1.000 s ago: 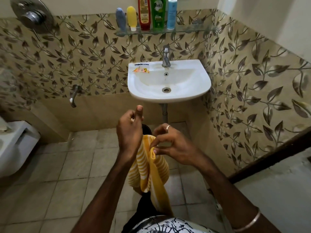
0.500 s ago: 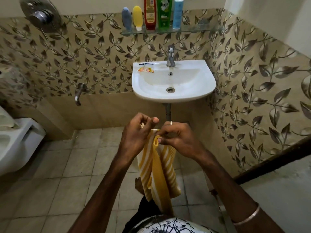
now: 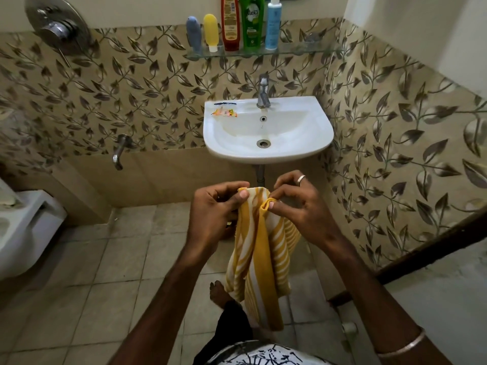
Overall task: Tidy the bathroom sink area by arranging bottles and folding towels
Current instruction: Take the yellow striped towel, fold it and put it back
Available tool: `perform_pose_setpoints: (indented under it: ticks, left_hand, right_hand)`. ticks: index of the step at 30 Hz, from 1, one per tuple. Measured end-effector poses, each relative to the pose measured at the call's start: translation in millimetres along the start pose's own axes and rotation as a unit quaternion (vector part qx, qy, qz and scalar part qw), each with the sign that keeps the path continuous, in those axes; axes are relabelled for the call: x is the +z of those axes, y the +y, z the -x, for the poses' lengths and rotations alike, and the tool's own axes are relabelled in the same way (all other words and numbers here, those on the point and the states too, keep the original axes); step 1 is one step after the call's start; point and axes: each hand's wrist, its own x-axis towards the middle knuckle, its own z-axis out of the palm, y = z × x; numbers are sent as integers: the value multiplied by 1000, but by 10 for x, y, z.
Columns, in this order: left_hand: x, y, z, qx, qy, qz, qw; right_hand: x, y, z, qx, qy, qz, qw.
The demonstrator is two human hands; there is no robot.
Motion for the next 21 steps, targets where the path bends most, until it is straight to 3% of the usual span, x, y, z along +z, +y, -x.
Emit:
perform_pose_setpoints:
  ticks: [5, 18, 21]
  left_hand:
    - [81, 5, 10, 73, -12, -39, 996]
    - [-20, -33, 85, 115, -63, -95, 987]
    - [-29, -50, 89, 181, -57, -160, 969]
  right_hand:
    - [45, -90, 11, 31, -26, -17, 999]
    - [158, -113, -34, 35, 0, -27, 999]
    - [177, -114, -40, 37, -2, -36, 999]
